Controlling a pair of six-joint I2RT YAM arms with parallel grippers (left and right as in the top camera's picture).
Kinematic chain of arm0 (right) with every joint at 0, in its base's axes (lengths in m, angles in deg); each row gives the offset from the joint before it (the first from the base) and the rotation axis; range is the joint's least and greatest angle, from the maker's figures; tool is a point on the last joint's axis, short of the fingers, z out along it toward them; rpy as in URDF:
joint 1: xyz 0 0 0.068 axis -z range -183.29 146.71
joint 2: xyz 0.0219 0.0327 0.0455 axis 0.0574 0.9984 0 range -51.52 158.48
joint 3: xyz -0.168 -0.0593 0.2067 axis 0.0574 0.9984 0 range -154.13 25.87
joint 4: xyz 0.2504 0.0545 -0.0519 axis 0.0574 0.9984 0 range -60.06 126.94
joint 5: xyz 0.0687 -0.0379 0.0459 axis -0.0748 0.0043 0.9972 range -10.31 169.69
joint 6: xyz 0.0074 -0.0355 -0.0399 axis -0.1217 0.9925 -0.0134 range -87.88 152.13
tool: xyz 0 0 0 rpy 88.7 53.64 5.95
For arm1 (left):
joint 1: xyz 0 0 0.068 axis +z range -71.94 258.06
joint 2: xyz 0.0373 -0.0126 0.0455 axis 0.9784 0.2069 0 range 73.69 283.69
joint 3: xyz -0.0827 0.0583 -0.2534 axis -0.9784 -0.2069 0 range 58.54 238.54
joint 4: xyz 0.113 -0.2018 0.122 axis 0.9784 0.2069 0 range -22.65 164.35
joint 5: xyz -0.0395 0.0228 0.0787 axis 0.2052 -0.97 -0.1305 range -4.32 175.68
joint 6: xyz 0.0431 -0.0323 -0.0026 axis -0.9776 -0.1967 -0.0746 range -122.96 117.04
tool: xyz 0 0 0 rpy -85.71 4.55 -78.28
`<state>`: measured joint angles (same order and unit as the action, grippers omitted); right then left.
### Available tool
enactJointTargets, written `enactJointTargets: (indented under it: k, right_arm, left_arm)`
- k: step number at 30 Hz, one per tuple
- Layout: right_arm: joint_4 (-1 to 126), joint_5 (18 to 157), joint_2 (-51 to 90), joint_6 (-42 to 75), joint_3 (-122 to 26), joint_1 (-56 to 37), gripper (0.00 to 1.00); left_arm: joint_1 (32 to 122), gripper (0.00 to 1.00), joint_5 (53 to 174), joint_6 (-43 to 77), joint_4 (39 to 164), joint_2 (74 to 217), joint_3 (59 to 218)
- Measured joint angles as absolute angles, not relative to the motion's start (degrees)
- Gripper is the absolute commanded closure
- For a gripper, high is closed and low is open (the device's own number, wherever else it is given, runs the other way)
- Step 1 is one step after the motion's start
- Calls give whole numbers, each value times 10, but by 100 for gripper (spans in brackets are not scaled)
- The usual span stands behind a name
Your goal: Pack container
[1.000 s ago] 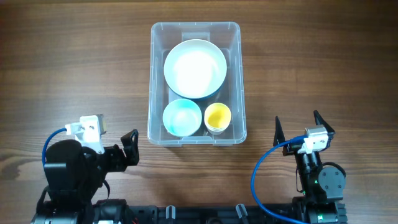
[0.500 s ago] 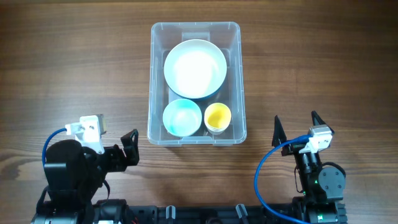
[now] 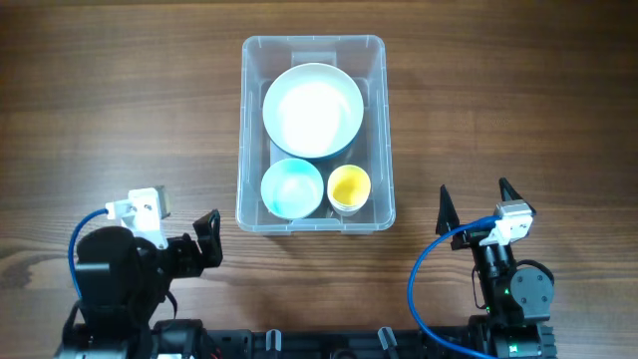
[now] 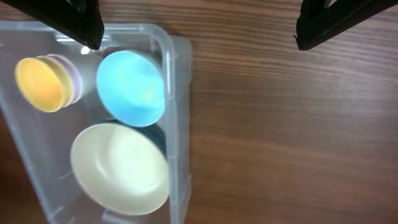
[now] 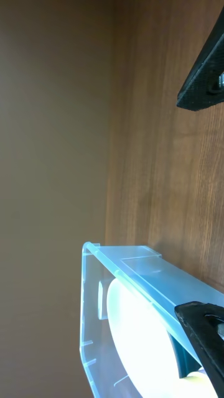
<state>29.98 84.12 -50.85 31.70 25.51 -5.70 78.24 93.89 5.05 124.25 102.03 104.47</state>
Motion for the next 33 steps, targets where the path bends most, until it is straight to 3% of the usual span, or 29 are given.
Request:
enactJointTargets:
  k: [9, 21, 33]
  right_arm:
    - [300, 841, -509, 317, 255, -57, 0]
    - [300, 841, -508, 317, 255, -57, 0]
    - [300, 841, -508, 317, 255, -57, 0]
  left_arm:
    - [782, 0, 926, 46, 1135, 830, 834]
    - [782, 0, 913, 12, 718, 746, 606]
    - [782, 0, 881, 1, 716, 745, 594]
